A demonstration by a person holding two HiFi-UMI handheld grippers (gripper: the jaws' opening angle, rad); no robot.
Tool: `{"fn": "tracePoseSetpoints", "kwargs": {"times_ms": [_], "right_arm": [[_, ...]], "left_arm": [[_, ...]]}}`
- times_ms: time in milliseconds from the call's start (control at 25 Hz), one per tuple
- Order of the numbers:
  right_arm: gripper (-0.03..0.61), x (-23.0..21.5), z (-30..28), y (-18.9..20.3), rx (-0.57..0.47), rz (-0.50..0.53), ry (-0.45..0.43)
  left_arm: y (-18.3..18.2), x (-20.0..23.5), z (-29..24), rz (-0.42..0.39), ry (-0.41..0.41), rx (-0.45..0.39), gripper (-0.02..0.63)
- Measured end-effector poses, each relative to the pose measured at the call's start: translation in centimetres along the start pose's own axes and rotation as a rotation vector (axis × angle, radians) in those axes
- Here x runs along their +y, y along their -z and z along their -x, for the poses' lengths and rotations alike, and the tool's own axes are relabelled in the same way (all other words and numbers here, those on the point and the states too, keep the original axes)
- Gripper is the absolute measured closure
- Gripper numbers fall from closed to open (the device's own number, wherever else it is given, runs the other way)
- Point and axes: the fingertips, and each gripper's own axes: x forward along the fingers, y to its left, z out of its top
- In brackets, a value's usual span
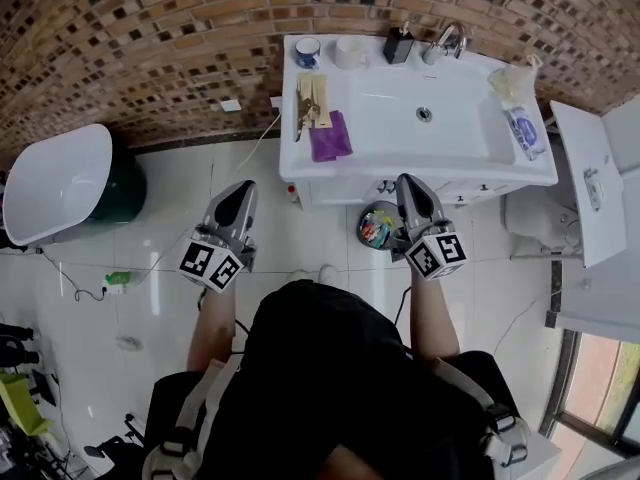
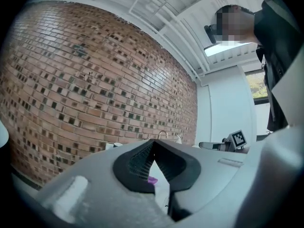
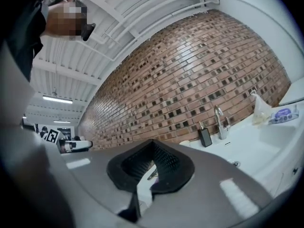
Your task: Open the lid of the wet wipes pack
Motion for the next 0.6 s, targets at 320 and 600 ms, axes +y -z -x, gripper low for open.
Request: {"fn": "tracePoseSetpoints", "kwargs": {"times_ms": [320,600], "right_arm": [[0.574,-0.9,3.6,-3.0,-0.081,0.006,0.17],[0.574,-0.7,6.7,-3.6,-0.096,0.09,0.286]], "left_arm": [[-0.7,-1.7,-3.8,0.014,0.171,-0.01,0.615],[-0.4,-2.7,-6.8,0.032,0.325,-0.007,0.615]]}}
